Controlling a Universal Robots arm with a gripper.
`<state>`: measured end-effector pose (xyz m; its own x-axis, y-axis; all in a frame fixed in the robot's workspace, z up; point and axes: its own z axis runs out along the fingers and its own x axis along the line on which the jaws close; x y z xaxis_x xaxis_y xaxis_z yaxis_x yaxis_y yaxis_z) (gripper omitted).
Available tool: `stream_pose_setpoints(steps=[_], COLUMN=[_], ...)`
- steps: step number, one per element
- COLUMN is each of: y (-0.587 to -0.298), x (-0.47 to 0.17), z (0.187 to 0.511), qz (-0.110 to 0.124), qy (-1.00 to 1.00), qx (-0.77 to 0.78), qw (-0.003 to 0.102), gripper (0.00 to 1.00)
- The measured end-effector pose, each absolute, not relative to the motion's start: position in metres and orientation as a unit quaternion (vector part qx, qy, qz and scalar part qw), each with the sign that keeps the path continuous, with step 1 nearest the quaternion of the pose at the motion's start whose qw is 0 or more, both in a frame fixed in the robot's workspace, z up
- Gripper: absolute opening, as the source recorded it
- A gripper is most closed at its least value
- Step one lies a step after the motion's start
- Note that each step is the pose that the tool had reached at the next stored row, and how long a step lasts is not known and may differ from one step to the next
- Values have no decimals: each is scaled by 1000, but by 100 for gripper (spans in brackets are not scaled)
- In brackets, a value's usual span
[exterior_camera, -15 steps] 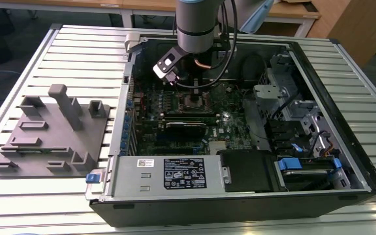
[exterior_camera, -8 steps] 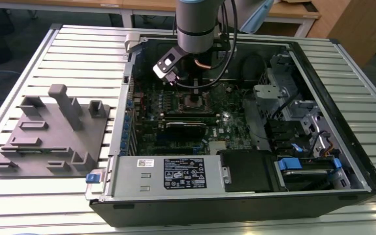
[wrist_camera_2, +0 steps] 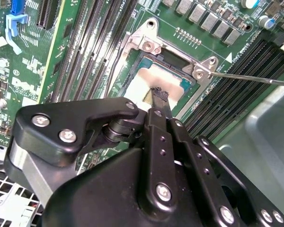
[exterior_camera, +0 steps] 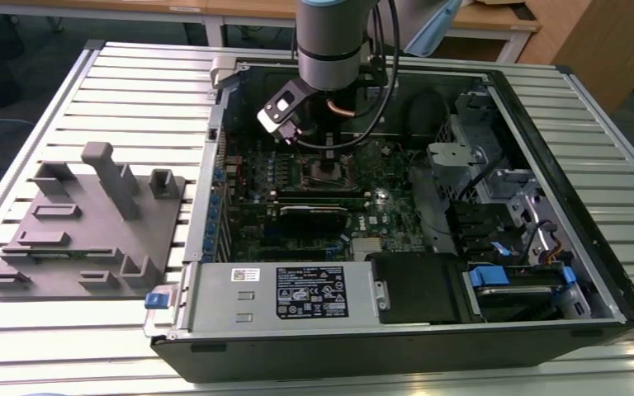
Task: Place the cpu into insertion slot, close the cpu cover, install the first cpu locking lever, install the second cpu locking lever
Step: 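Place the cpu into insertion slot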
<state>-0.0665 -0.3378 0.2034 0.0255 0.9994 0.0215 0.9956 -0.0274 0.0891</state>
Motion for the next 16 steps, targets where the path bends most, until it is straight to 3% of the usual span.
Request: stream_pose_setpoints(steps=[16], y=[-338], x=[-68], z=[199], qz=[39], qy=[697], qx=[716], qw=[25], gripper=[11])
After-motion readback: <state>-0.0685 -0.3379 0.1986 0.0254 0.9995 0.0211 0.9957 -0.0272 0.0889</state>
